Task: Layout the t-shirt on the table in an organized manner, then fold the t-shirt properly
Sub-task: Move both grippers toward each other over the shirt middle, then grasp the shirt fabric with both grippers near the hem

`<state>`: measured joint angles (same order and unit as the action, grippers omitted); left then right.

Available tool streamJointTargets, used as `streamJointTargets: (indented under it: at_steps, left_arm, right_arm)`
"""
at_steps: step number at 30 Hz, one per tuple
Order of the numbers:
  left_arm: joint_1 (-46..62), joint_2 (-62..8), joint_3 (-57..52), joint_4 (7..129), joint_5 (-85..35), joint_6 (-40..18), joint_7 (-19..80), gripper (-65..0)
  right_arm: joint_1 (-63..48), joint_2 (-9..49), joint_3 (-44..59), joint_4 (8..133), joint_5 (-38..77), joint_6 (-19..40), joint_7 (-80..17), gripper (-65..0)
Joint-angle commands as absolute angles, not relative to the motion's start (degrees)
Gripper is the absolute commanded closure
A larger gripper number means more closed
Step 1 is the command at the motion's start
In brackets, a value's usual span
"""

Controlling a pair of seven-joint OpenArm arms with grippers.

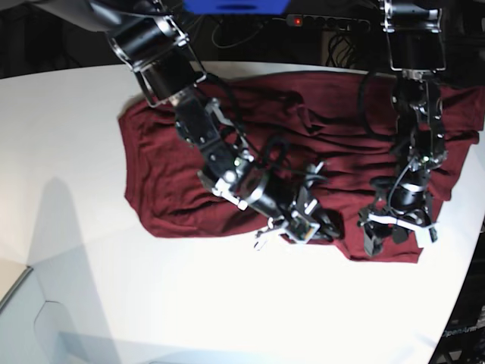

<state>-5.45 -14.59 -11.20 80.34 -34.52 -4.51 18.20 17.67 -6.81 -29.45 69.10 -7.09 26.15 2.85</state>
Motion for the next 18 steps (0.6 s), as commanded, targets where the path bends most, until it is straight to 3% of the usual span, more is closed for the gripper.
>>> streamJointTargets:
  at_steps: [1,5,11,18]
  left_arm:
    - [-6.37,-15.16,-11.47,81.36,-35.74,-4.79,17.01,-39.1]
    - [-6.02,-15.69,-11.21,81.36,-40.04,-4.88,17.54,-39.1]
    - [-6.02,-16.13,-9.71,81.27,-42.24,-4.88,25.8,-39.4]
    - [-5.49,-15.96,-5.14,80.4,-42.24,-4.88,24.13,-39.4]
  right_arm:
    - [18.24,-7.25,-29.76,70.11,-6.46,26.24,4.35,0.0]
    - [16.48,-5.93,-30.37,70.02,-6.46,26.24,4.35,0.0]
    - [14.46,-3.91,-31.08,70.29,-6.46,26.24,4.35,0.0]
    - [13.14,-2.77,-31.08,70.37,-6.46,26.24,4.35,0.0]
